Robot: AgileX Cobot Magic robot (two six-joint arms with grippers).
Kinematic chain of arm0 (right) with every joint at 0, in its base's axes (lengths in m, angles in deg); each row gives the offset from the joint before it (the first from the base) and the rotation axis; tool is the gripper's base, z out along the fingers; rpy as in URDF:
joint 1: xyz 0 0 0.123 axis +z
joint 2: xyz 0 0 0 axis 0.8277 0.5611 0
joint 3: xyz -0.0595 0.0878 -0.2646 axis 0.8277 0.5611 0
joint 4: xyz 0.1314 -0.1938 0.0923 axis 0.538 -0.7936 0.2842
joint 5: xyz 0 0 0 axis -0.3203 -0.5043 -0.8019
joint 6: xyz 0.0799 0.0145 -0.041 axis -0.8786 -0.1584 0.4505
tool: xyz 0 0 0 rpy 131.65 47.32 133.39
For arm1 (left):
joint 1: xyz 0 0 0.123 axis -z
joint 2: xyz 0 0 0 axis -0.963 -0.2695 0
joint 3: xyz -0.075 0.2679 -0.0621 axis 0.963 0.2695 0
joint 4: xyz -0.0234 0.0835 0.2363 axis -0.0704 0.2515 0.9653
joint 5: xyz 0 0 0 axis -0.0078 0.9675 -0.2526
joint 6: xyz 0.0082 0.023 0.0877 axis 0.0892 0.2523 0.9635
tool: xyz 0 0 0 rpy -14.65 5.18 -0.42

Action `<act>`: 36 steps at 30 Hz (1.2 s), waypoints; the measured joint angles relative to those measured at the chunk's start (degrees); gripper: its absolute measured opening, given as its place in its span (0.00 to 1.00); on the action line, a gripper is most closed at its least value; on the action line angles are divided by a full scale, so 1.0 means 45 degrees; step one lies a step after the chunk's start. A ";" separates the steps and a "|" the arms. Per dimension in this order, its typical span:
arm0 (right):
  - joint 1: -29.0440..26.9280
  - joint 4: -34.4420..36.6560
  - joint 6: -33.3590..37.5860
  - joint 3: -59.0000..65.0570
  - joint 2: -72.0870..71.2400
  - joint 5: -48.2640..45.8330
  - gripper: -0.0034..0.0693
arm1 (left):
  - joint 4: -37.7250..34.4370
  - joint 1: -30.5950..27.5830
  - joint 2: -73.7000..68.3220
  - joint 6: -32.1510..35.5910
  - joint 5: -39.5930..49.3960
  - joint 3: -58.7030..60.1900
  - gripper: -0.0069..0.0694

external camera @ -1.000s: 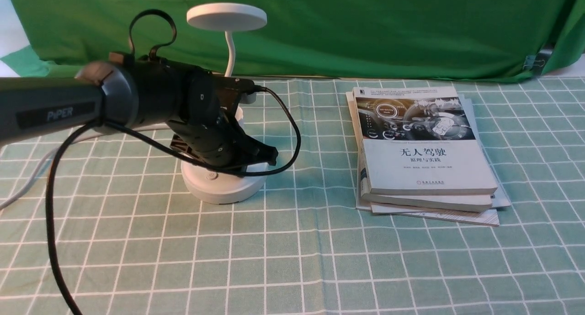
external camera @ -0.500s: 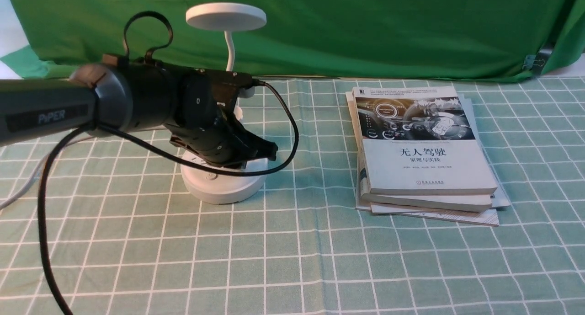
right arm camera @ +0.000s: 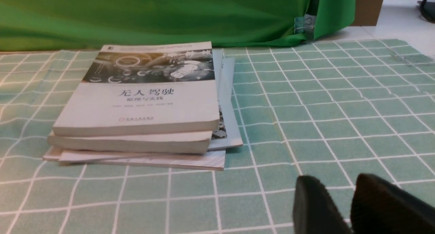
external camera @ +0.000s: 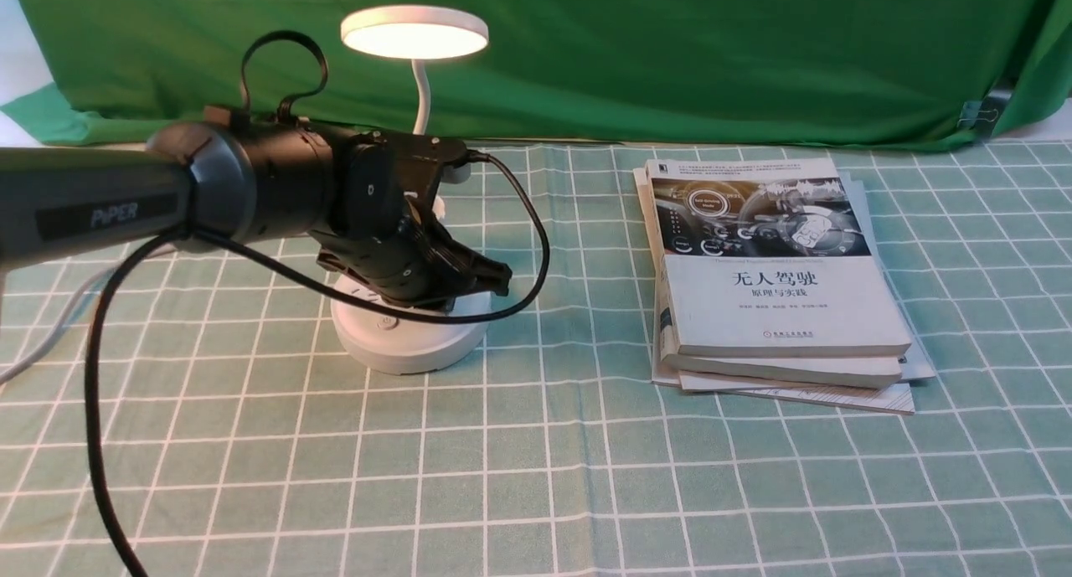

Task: Turn on the table lamp.

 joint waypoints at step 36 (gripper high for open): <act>0.0000 0.0000 0.0000 0.0000 0.0000 -0.0013 0.38 | -0.3838 0.0139 1.7639 0.5234 -0.1606 0.8379 0.09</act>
